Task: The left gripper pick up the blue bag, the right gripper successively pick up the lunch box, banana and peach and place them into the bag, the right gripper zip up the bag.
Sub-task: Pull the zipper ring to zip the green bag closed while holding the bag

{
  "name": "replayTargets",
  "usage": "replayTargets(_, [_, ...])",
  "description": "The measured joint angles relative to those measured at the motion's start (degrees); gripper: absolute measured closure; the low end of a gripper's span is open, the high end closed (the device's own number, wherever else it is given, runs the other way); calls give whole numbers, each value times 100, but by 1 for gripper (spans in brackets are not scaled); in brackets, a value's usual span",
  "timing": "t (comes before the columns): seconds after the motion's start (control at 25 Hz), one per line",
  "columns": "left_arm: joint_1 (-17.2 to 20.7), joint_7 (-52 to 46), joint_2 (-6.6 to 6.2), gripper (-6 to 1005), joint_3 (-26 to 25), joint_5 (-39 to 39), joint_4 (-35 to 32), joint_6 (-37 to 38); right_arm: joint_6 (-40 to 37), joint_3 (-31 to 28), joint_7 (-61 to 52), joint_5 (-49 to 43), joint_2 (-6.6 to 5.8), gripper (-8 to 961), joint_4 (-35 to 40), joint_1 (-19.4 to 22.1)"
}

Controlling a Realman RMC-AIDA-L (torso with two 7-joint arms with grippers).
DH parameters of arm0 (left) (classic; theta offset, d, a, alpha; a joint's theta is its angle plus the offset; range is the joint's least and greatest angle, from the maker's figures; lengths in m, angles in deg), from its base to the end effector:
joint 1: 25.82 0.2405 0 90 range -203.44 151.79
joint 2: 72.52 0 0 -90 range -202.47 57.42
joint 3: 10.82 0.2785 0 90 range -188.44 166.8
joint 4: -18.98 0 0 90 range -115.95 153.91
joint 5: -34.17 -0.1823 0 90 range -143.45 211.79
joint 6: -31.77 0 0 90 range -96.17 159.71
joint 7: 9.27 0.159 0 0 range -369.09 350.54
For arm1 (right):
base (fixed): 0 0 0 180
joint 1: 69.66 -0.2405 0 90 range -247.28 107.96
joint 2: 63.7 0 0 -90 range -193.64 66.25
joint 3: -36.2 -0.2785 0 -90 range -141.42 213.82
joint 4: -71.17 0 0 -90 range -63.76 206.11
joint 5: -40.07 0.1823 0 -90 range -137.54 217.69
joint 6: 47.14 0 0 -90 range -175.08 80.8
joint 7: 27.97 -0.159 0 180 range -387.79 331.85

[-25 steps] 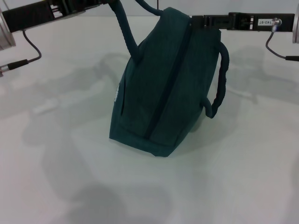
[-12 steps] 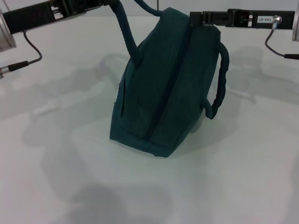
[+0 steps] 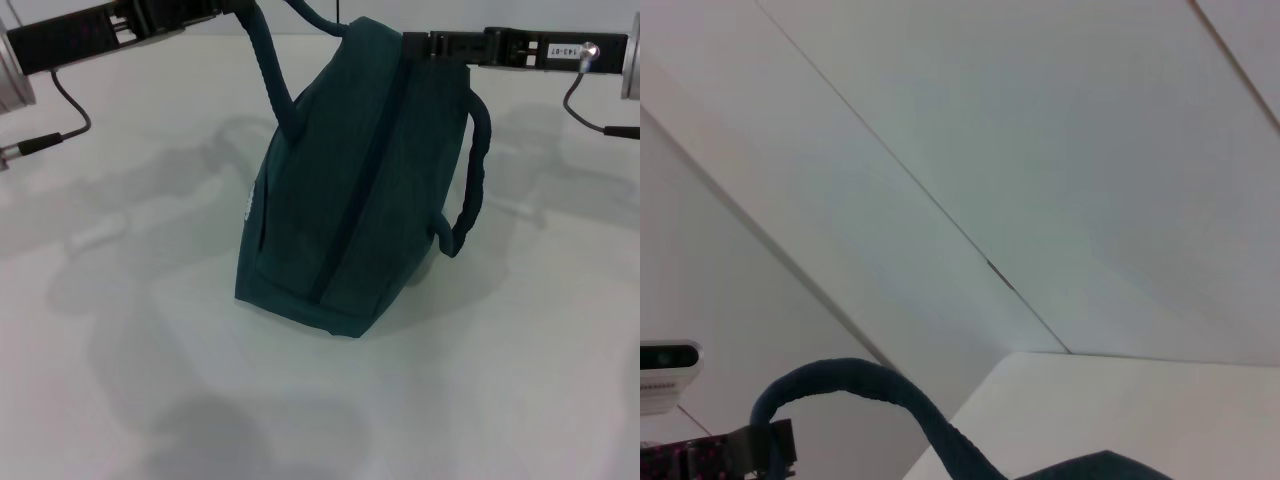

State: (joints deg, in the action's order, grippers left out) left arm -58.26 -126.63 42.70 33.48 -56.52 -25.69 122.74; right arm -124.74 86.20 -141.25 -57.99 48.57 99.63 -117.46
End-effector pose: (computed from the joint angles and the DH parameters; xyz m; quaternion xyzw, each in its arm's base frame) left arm -0.1956 0.3625 0.0473 -0.8194 -0.3877 -0.4175 0.0631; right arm 0.1607 0.4202 -0.0001 -0.8611 0.3934 0.3139 0.0721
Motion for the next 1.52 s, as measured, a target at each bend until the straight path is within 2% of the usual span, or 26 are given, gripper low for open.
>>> replayTargets(0.36, [0, 26, 0, 916, 0, 4, 18, 0, 24, 1, 42, 8, -1, 241, -16, 20])
replayTargets(0.8, [-3, 29, 0, 904, 0, 9, 21, 0, 73, 1, 146, 8, 11, 453, 3, 49])
replayTargets(1.2, [-30, 29, -1, 893, -3, -18, 21, -1, 109, -8, 234, 62, 15, 528, 30, 82])
replayTargets(1.52, [-52, 29, -1, 884, -2, -4, 21, -1, 114, -8, 285, 74, 15, 543, 45, 123])
